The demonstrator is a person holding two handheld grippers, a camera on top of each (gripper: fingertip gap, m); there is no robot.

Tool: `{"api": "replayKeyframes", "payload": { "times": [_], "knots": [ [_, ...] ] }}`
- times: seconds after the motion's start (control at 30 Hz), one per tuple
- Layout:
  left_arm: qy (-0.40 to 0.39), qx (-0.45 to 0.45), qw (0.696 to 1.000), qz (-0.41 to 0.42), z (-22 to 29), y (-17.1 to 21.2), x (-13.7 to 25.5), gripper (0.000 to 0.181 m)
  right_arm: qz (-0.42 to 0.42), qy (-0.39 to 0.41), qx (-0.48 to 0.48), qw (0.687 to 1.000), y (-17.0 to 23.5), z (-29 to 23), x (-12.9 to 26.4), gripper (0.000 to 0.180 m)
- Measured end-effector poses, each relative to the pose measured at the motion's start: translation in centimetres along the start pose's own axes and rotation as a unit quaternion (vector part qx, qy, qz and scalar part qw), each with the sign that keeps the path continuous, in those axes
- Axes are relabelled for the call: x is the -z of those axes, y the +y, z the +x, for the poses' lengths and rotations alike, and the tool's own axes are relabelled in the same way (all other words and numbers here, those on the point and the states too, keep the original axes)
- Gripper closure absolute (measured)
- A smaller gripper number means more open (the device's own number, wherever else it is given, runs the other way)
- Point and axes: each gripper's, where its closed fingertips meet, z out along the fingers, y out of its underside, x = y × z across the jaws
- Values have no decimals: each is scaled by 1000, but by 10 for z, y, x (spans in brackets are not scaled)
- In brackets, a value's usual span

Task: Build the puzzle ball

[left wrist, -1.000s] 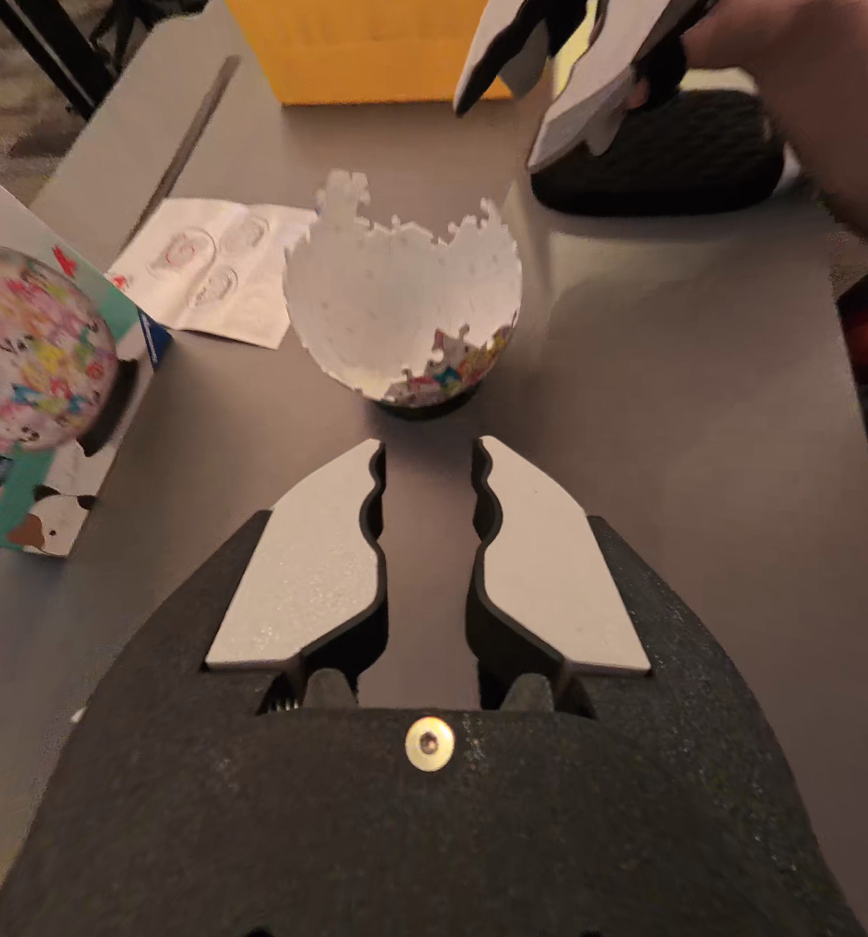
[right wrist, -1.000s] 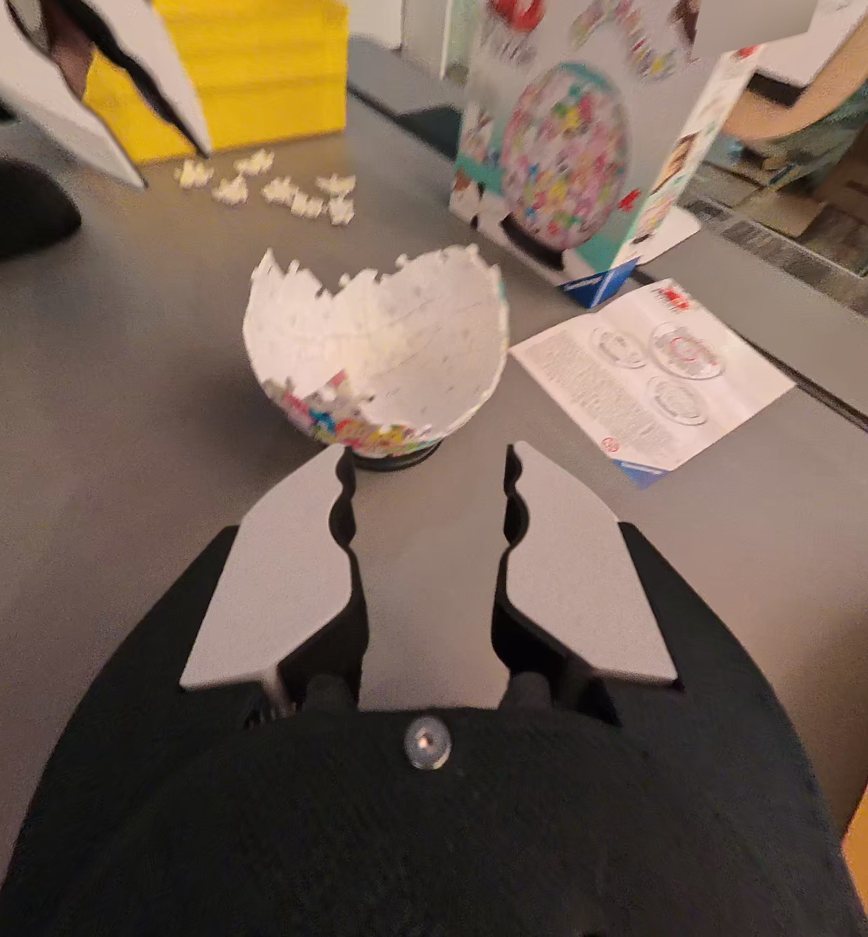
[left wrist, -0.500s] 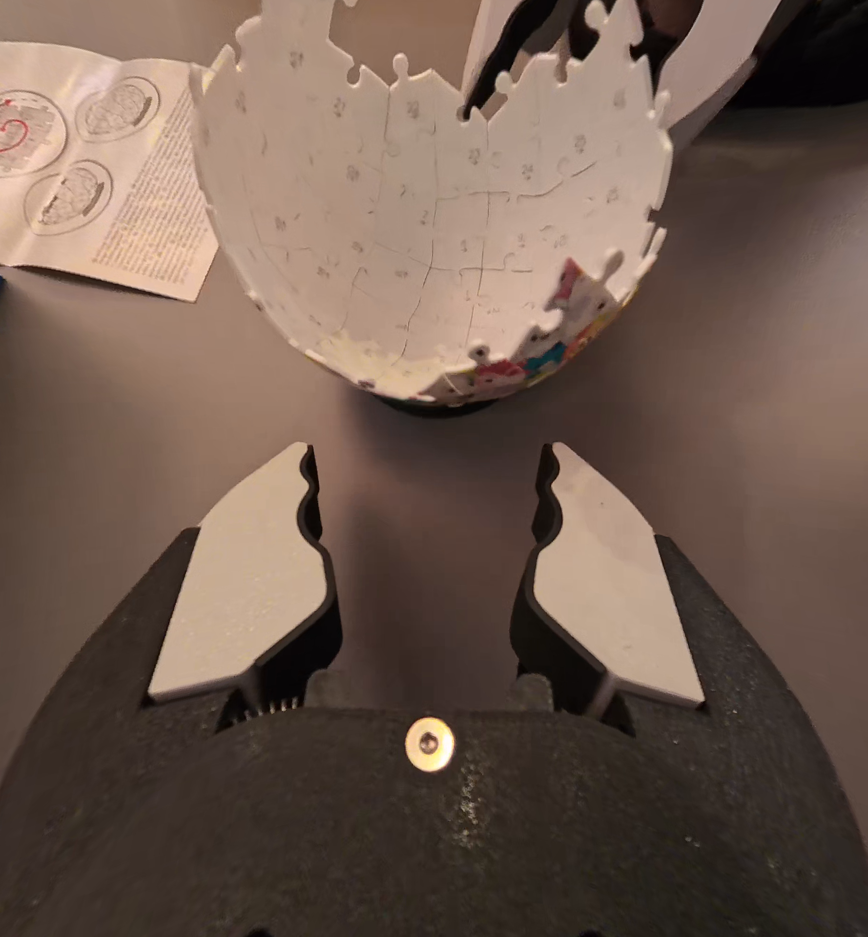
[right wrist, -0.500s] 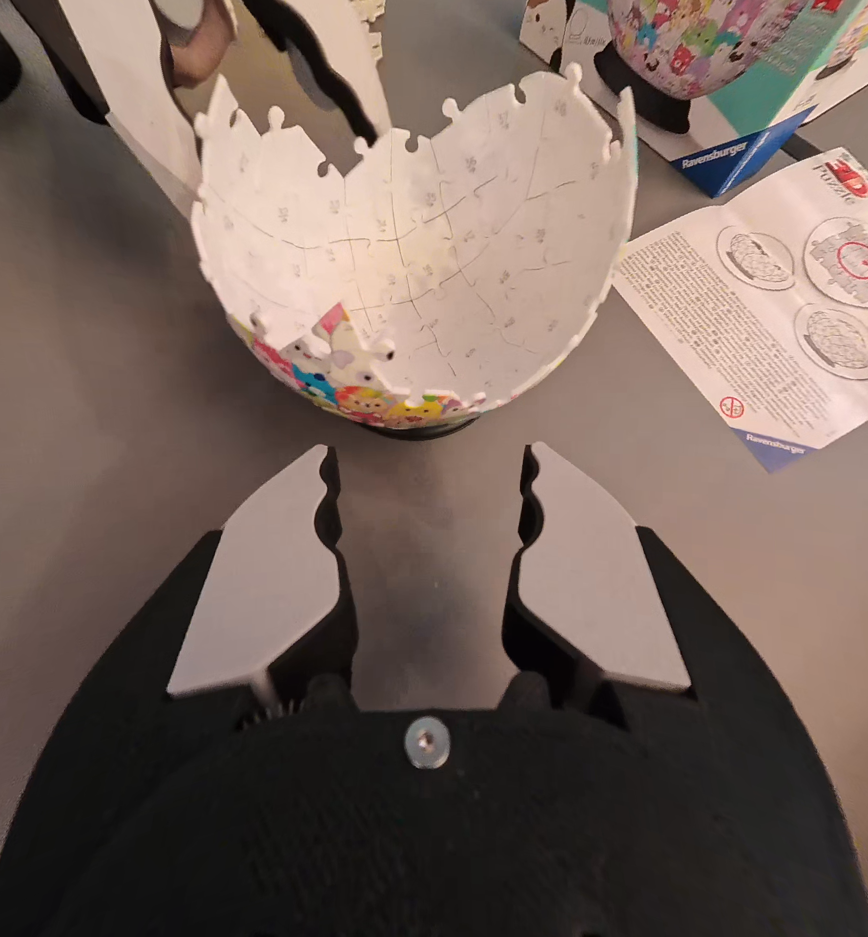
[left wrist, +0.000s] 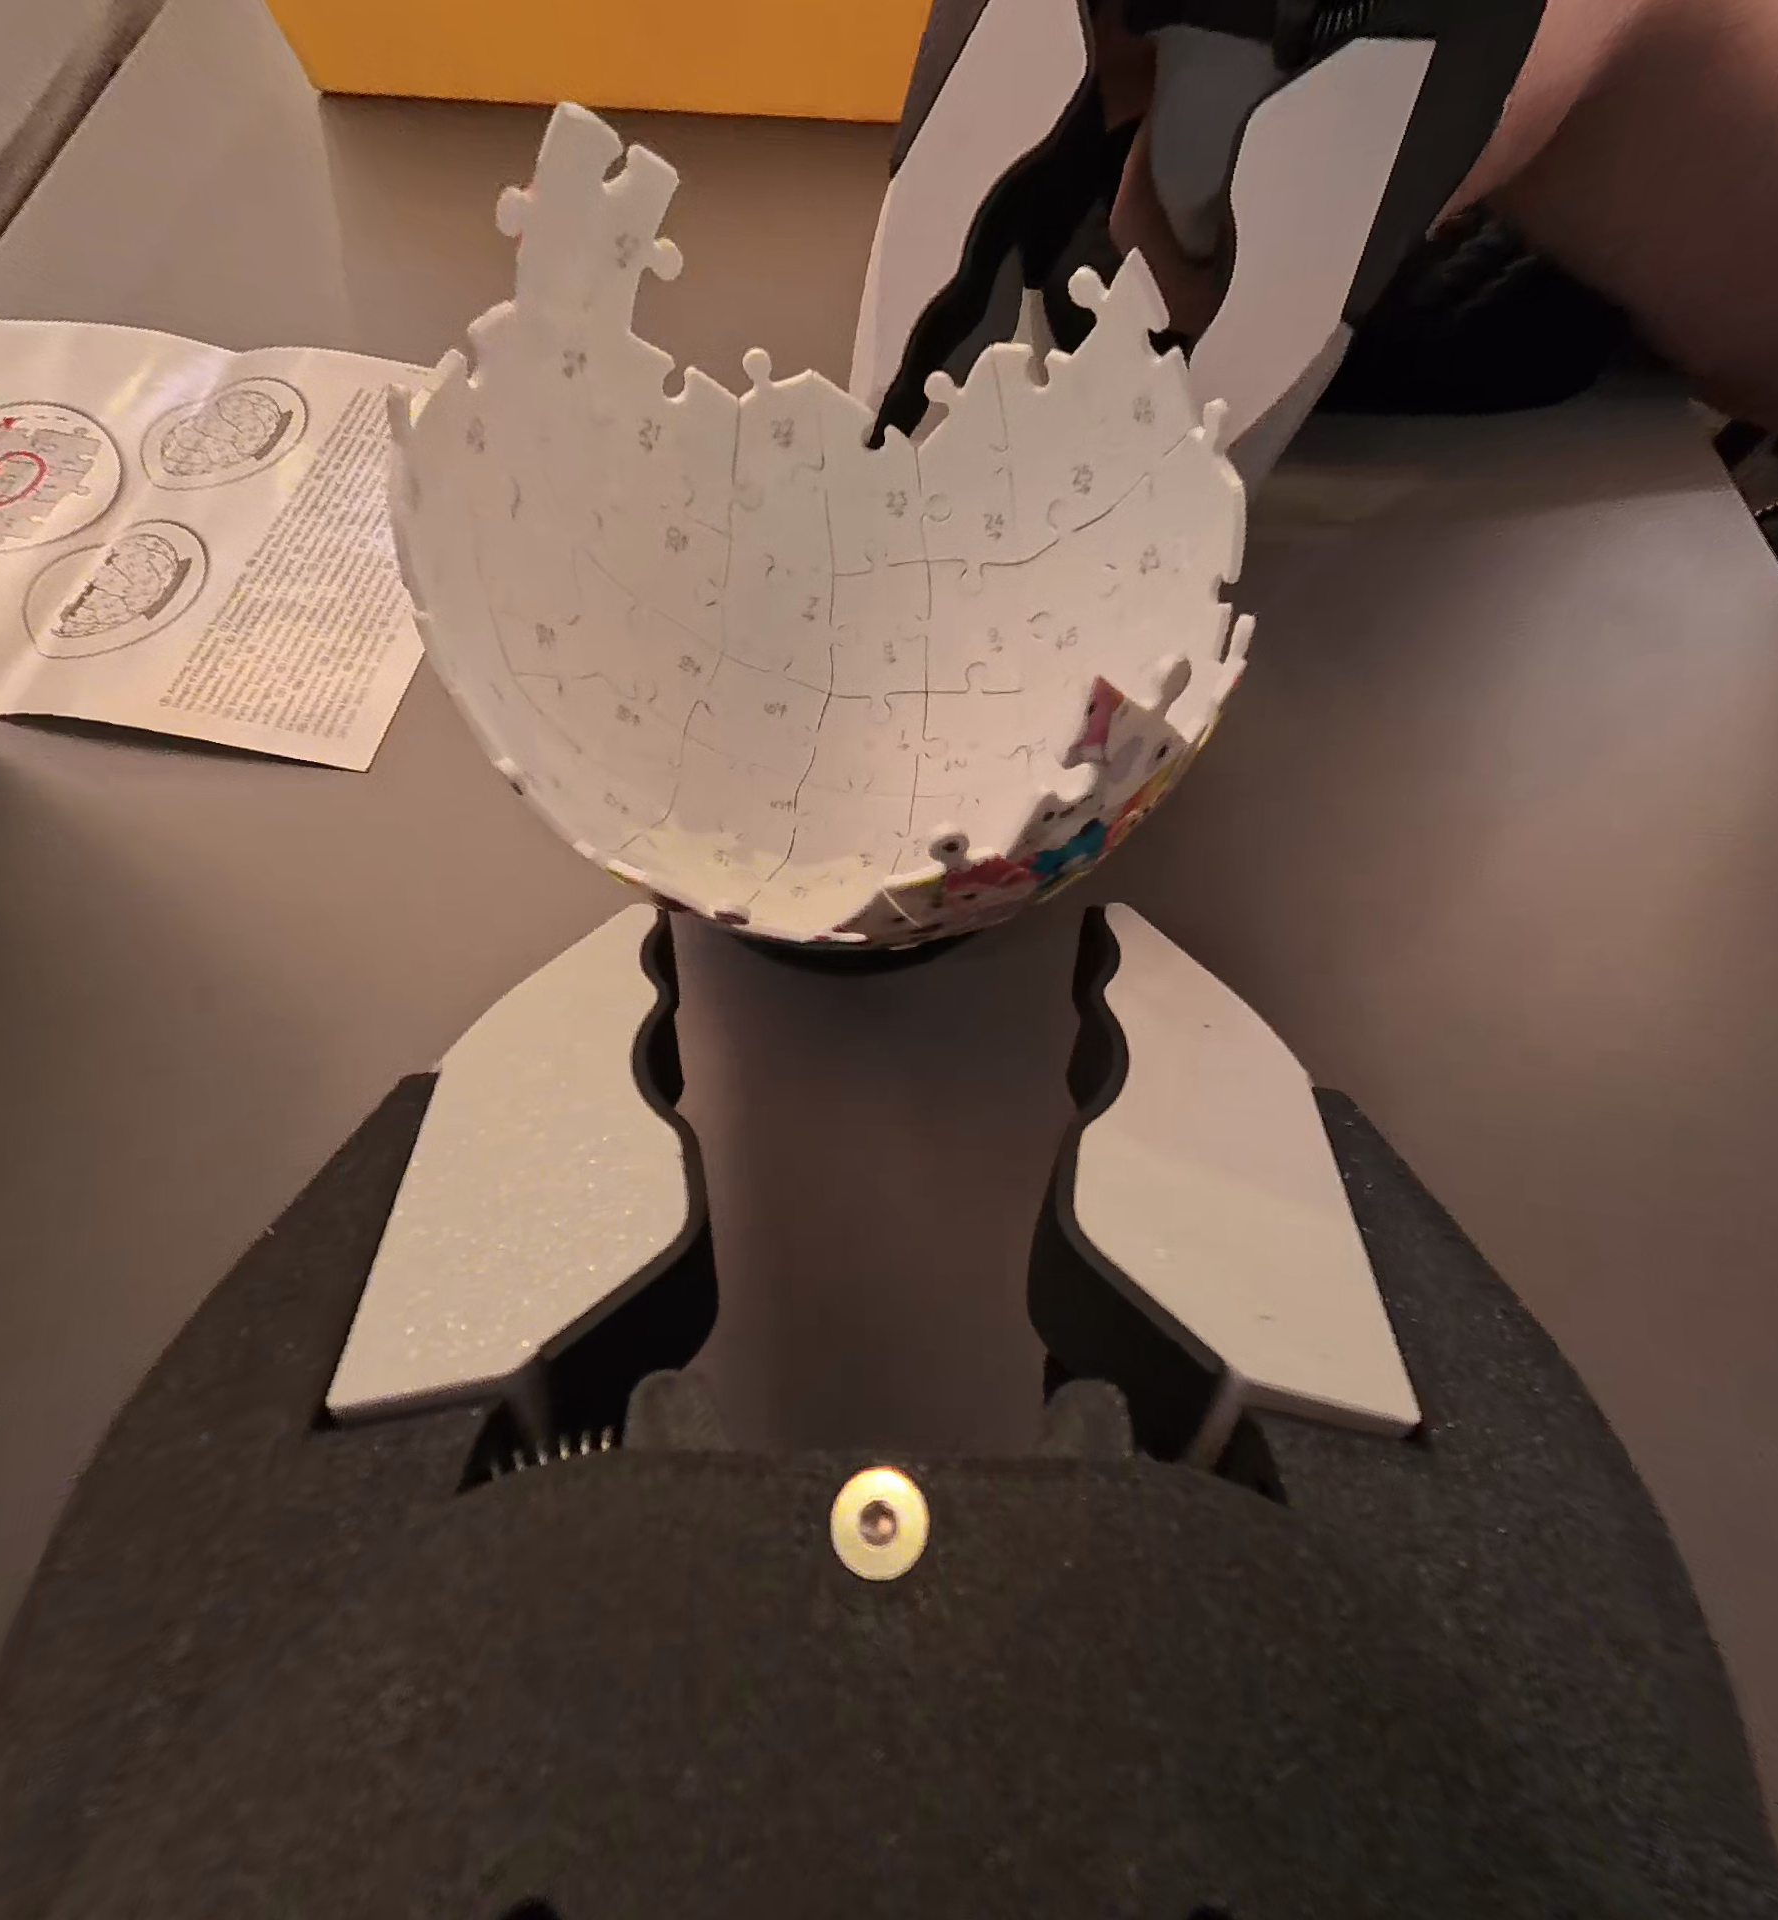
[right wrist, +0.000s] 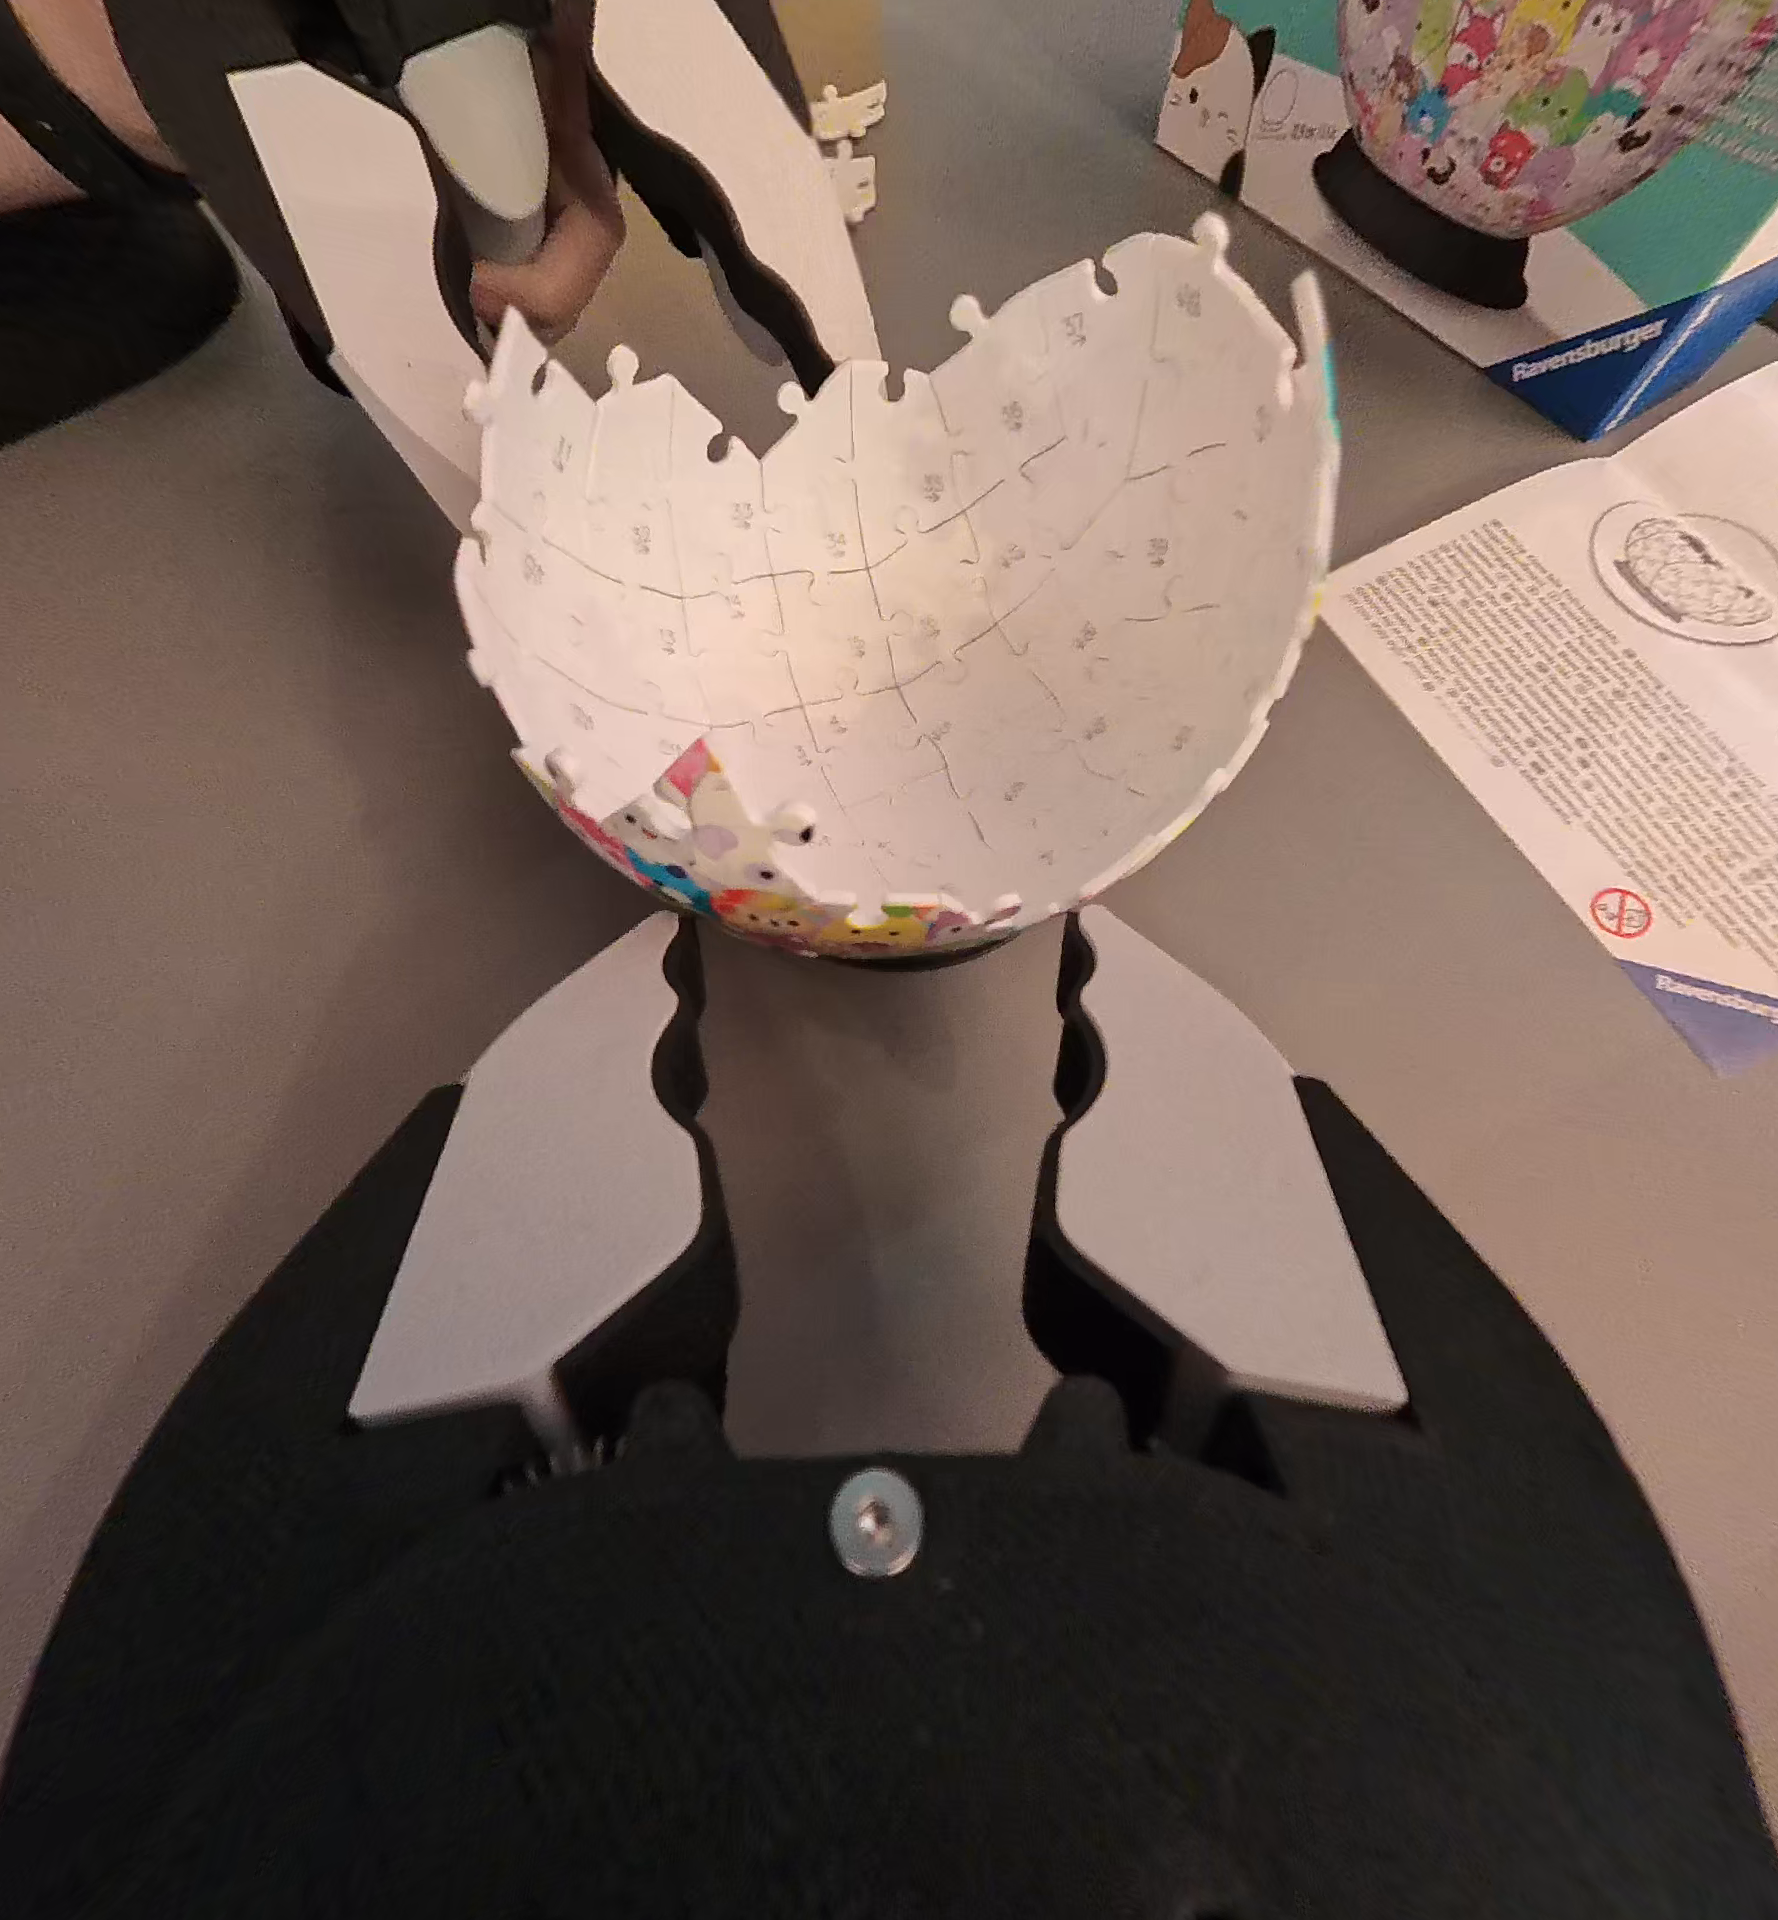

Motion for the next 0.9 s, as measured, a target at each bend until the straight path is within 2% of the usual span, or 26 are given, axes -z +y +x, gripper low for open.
{"api": "replayKeyframes", "payload": {
  "times": [0.4, 0.7, 0.9],
  "knots": [
    [-2, 63, 998, -20, 11, -1, 0, 110, -9, -103, -103, 989, -3, -7, 8, 114],
    [-3, 72, 997, -35, 24, 5, -2, 110, -23, -169, -116, 979, -8, 1, 14, 114],
    [-3, 68, 997, -28, 30, 2, -2, 111, -33, -175, -96, 979, -6, 4, 16, 114]
  ]
}}
